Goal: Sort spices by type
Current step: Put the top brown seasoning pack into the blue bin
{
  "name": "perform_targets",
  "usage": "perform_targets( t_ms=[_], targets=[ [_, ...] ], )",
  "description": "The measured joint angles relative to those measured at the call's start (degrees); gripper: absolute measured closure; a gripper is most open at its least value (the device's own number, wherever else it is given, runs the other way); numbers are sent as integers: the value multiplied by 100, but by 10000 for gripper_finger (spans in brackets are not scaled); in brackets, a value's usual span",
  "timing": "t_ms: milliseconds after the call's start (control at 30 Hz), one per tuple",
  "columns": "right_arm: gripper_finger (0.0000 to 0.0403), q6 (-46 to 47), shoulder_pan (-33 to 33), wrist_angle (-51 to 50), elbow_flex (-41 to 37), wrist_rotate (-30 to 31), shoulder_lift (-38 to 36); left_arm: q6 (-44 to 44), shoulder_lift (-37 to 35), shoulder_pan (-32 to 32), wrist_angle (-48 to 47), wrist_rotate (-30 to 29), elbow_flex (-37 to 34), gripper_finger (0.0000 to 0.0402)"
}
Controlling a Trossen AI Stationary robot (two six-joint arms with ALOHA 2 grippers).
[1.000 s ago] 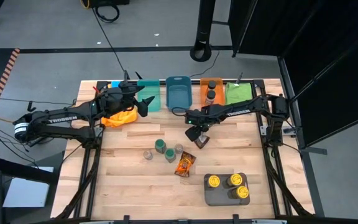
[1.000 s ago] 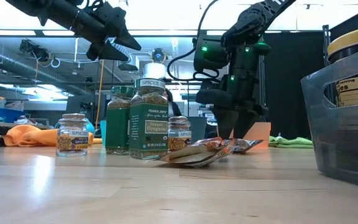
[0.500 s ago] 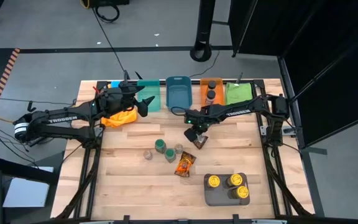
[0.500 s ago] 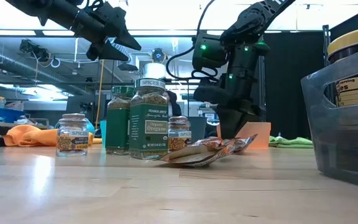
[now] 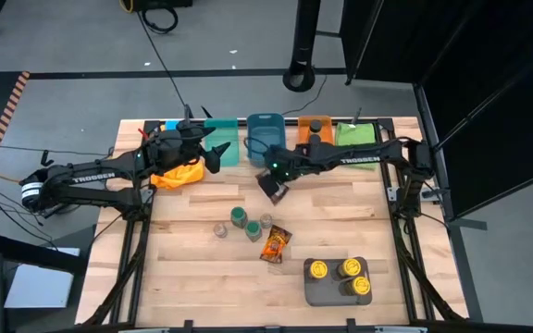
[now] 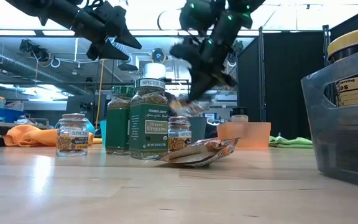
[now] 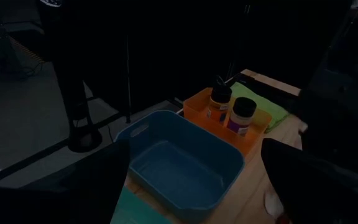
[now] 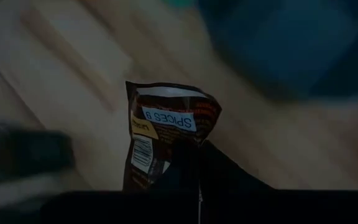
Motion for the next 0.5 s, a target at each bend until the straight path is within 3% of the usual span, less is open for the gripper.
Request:
perform_targets(
  t_ms=[233, 500],
  targets=[
    [399, -531, -441, -4, 729, 477, -7, -1, 0, 2, 16, 0, 0, 32],
    [400, -546, -1333, 360, 807, 540, 4, -1, 0, 2, 2, -2, 0, 32]
  ],
)
